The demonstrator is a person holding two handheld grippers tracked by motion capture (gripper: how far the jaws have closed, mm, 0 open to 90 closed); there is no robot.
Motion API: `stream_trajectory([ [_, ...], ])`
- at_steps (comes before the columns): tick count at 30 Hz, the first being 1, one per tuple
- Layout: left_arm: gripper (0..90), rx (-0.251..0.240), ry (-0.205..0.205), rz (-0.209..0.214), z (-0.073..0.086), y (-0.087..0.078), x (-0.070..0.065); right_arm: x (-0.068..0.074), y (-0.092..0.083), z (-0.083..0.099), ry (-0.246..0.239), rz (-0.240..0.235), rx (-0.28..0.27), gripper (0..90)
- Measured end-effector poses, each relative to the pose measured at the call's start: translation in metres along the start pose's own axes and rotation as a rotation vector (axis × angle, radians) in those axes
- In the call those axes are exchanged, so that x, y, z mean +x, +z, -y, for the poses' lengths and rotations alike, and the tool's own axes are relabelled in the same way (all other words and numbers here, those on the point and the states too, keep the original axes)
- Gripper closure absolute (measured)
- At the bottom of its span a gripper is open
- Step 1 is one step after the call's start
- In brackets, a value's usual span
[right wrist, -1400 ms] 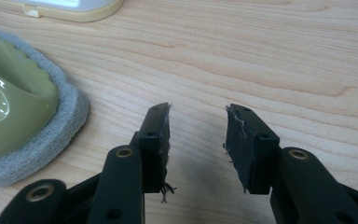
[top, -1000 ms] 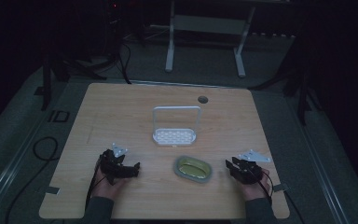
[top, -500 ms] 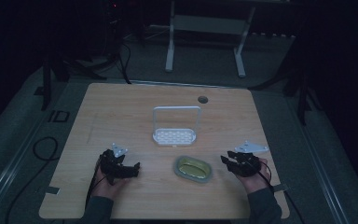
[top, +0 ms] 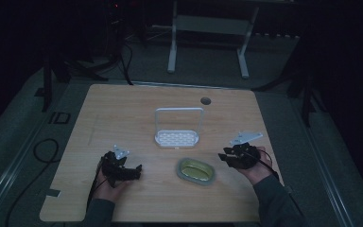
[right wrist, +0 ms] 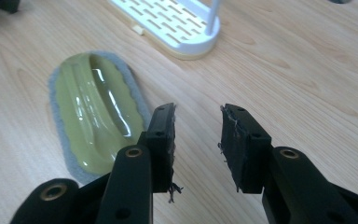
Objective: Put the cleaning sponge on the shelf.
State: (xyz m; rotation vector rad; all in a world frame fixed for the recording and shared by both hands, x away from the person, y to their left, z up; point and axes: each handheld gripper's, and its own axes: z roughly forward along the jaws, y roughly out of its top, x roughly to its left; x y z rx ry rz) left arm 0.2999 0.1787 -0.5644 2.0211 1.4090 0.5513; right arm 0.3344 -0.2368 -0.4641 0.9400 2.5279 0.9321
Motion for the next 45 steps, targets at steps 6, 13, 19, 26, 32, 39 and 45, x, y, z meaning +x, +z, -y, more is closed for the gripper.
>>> stream_trajectory([
  [6, 0.2, -0.002, -0.003, 0.001, 0.0, 0.0, 0.0, 0.006, 0.005, -0.013, -0.058, -0.009, 0.043, 64.3],
  [13, 0.2, -0.003, -0.002, 0.001, 0.0, 0.0, 0.0, 0.013, 0.011, -0.029, -0.122, -0.007, 0.102, 63.5],
  [19, 0.2, -0.003, -0.002, 0.001, 0.0, 0.0, 0.0, 0.018, 0.018, -0.037, -0.157, -0.019, 0.158, 63.4],
  [26, 0.2, -0.003, 0.0, 0.001, 0.0, 0.0, 0.0, 0.023, 0.022, -0.049, -0.193, -0.029, 0.196, 63.5],
  [32, 0.2, -0.003, 0.0, 0.001, 0.0, 0.0, 0.0, 0.026, 0.025, -0.057, -0.218, -0.031, 0.226, 63.5],
  [39, 0.2, -0.003, 0.0, 0.001, 0.0, 0.0, 0.0, 0.031, 0.031, -0.062, -0.243, -0.051, 0.264, 63.7],
  [45, 0.2, -0.003, 0.0, 0.0, 0.0, 0.0, 0.0, 0.033, 0.034, -0.067, -0.253, -0.065, 0.294, 64.5],
])
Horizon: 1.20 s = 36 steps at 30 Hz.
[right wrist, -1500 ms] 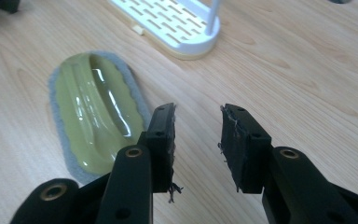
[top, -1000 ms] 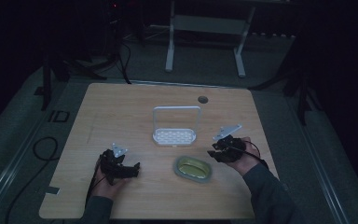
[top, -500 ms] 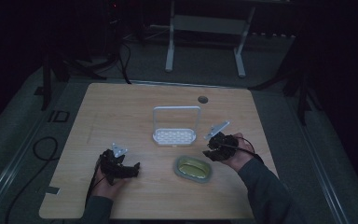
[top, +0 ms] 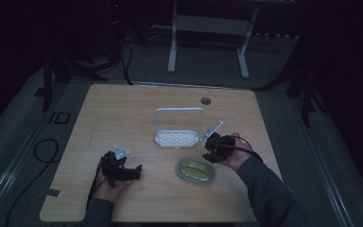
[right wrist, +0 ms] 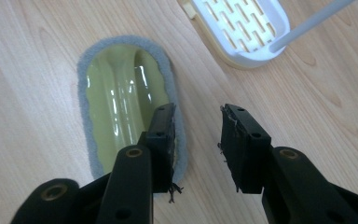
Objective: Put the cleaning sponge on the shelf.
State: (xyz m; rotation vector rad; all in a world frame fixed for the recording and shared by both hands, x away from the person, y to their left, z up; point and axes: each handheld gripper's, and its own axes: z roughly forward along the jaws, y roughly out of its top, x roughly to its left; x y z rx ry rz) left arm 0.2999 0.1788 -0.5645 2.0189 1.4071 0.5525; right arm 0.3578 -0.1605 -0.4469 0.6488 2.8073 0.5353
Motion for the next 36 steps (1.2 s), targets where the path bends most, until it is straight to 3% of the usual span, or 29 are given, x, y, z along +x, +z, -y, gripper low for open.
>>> stream_trajectory([
  [36, 0.2, 0.0, 0.0, 0.0, 0.0, 0.0, 0.0, 0.012, 0.009, -0.024, -0.089, -0.088, 0.138, 63.2],
])
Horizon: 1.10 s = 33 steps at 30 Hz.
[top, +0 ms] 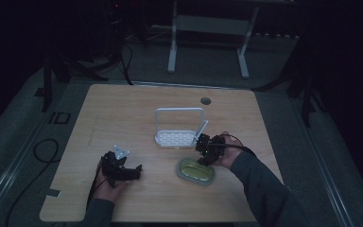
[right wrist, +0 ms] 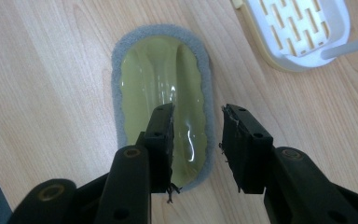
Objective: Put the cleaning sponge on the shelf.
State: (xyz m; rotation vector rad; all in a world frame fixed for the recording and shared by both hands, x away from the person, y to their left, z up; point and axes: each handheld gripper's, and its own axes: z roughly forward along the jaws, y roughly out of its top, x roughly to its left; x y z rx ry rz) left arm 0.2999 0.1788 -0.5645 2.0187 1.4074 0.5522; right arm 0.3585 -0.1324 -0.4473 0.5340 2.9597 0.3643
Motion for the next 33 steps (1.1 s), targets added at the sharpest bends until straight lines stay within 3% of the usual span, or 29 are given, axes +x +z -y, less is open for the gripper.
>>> stream_trajectory([
  [18, 0.2, 0.0, 0.0, 0.0, 0.0, 0.0, 0.0, 0.006, 0.004, -0.007, -0.042, -0.05, 0.049, 60.9],
  [33, 0.2, 0.0, 0.0, 0.0, 0.0, 0.0, 0.0, 0.006, 0.016, -0.01, -0.047, -0.085, 0.111, 60.7],
])
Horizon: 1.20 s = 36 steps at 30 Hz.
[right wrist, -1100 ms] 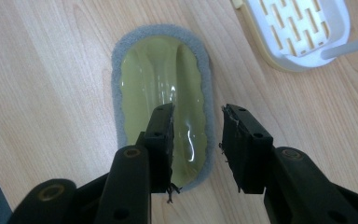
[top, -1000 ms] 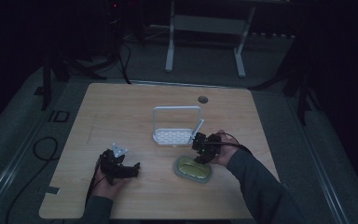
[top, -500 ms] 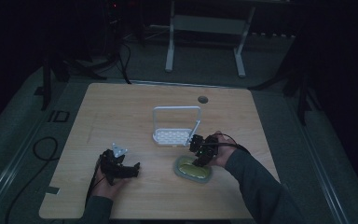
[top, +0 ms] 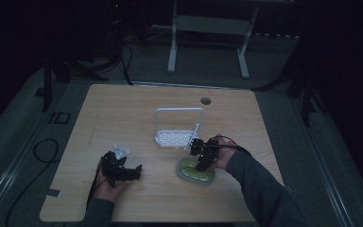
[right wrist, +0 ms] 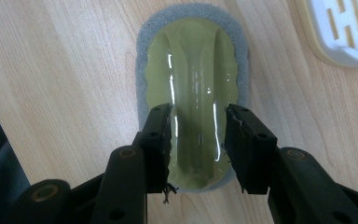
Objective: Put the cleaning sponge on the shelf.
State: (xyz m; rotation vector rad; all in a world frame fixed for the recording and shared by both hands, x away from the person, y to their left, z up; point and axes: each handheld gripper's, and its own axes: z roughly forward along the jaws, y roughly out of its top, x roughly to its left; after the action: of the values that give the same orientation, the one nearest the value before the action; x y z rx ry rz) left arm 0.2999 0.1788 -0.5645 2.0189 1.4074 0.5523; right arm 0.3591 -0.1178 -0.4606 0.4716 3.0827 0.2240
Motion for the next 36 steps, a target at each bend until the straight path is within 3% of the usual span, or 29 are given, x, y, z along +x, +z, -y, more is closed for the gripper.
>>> stream_trajectory([
  [36, 0.2, 0.0, 0.001, 0.001, 0.0, 0.0, 0.0, -0.006, 0.014, -0.02, -0.041, -0.052, 0.131, 69.3],
])
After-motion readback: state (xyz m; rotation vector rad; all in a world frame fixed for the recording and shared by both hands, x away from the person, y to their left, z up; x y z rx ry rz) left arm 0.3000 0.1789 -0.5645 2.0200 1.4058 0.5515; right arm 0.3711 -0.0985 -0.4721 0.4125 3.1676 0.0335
